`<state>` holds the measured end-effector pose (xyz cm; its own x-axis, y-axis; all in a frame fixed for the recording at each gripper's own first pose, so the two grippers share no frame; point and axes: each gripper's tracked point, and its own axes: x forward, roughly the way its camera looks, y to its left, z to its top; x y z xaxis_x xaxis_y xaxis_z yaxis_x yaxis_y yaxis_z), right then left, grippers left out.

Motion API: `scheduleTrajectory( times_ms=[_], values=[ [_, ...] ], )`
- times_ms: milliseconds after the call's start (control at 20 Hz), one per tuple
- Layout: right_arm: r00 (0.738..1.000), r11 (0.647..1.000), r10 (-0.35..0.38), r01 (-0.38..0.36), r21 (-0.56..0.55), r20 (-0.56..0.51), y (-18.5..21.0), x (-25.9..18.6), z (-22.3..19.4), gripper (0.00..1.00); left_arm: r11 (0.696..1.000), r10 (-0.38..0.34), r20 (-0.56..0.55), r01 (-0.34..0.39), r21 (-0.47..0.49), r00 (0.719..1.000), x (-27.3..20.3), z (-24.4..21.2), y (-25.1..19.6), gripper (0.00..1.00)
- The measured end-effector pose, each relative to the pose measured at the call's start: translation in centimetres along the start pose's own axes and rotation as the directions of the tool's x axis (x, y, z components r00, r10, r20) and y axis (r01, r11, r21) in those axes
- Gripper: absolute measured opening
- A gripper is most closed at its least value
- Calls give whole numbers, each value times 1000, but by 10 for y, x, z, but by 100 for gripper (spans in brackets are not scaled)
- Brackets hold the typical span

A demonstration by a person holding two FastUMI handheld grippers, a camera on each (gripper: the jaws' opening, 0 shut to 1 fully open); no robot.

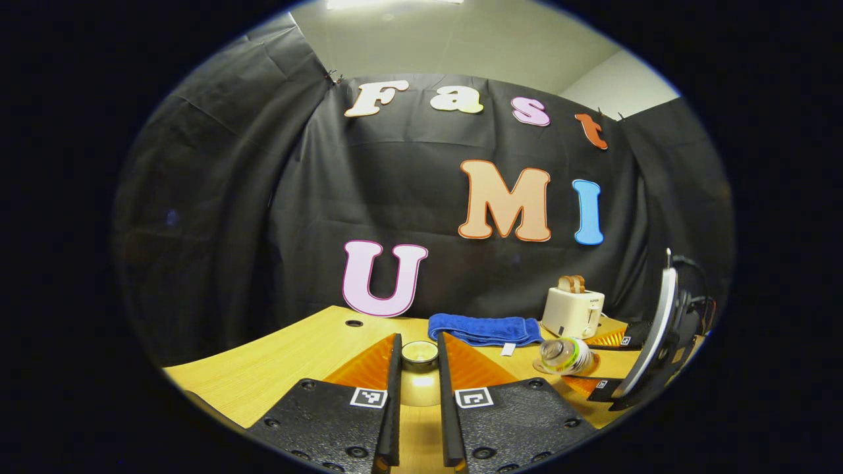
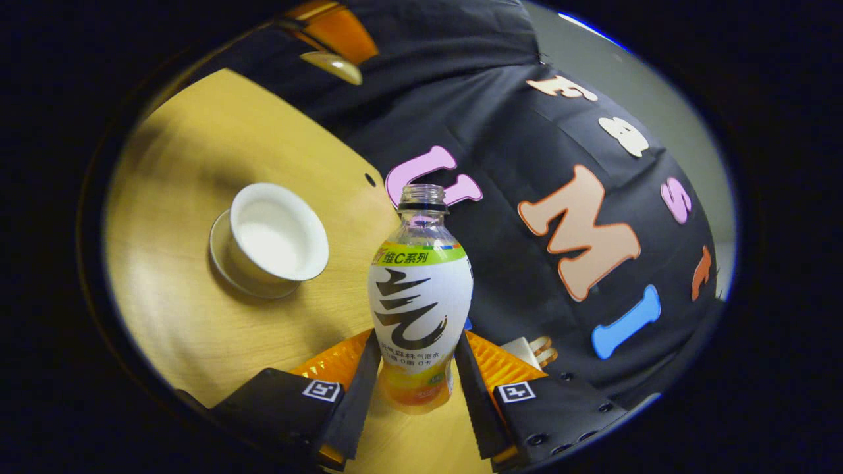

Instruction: Open the teacup lid with one hand, grasp the water bottle and pour water into the teacup with the other hand; after pouring, place the water bottle on the coaster and then close the teacup lid.

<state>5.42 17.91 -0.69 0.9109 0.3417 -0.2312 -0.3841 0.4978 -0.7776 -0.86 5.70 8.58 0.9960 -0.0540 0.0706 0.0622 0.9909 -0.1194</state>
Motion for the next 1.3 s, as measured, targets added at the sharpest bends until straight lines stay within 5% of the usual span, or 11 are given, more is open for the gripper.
scheduleTrajectory(
  times_ms=[250,500,750,950,1300],
  values=[
    [1000,968,-6,11,249,-20,-27,17,-8,70,1000,-9,2,9,-2,1000,0,0,-3,23],
    [998,866,-35,58,497,-56,-47,43,-29,72,1000,-16,6,16,-1,1000,-1,2,-5,23],
    [989,795,-109,146,589,-99,-67,68,-48,71,1000,-18,9,18,0,1000,0,2,-6,23],
    [991,705,-106,135,696,-85,-67,88,-55,71,1000,-24,-5,24,-12,1000,1,-3,-8,23],
    [982,598,-137,184,780,-127,-78,113,-76,71,999,-34,-2,34,-14,999,1,-2,-11,23]
  ],
)
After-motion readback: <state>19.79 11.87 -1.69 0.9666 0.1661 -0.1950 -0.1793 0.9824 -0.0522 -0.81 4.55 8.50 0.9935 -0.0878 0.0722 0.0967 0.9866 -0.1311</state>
